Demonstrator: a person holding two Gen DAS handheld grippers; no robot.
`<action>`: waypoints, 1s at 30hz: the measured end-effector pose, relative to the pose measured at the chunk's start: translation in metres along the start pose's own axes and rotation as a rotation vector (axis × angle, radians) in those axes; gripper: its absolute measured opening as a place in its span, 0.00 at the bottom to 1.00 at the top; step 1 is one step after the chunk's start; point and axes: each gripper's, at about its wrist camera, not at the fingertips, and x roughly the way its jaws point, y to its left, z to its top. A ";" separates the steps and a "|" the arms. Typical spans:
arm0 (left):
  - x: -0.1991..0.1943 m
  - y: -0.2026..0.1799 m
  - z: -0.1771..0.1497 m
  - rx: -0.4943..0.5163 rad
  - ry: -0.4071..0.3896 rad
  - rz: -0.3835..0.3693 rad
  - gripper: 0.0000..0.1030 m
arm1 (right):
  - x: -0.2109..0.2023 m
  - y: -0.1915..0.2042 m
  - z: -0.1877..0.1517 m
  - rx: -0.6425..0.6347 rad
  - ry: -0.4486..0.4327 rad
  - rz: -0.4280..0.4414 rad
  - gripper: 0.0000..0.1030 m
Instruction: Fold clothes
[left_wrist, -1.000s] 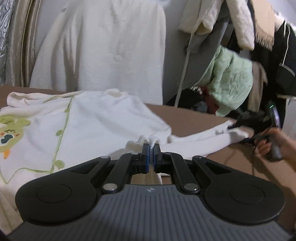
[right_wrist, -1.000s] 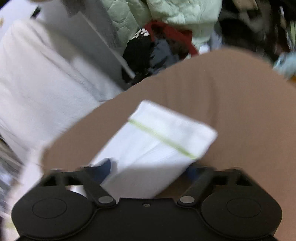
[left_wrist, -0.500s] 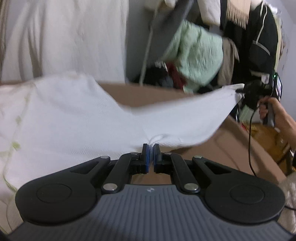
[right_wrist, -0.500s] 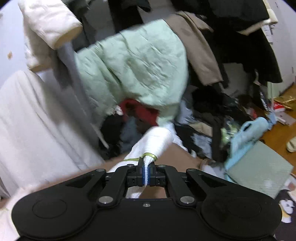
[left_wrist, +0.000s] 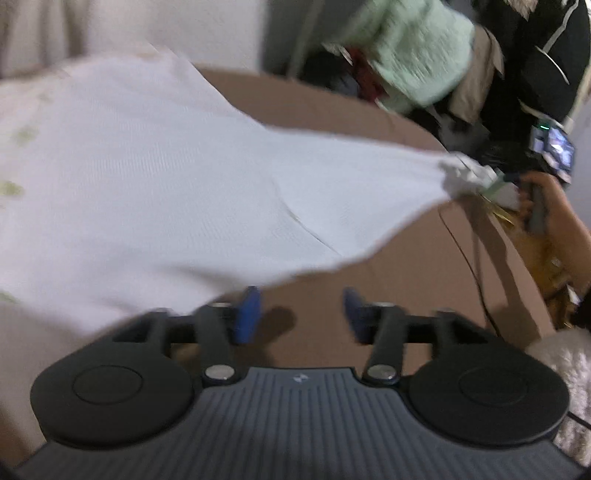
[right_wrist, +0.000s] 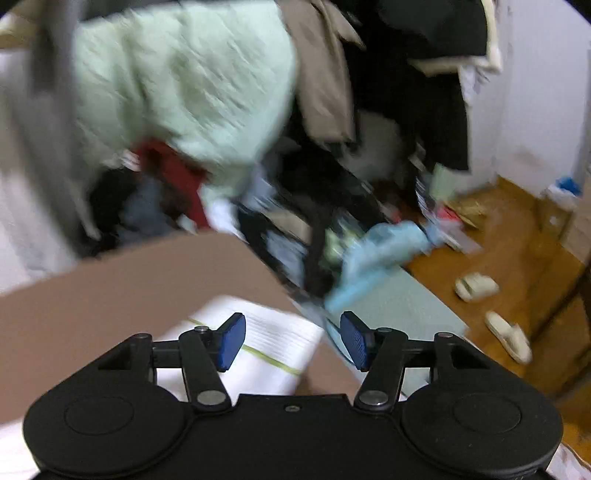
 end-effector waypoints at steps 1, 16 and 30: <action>-0.010 0.006 0.002 -0.002 -0.020 0.028 0.57 | -0.014 0.010 0.004 -0.018 -0.016 0.053 0.60; -0.250 0.208 -0.031 -0.379 -0.178 0.770 0.76 | -0.253 0.248 -0.113 -0.541 0.204 1.099 0.62; -0.364 0.344 -0.111 -0.462 -0.185 0.866 0.76 | -0.350 0.367 -0.257 -0.723 0.378 1.284 0.62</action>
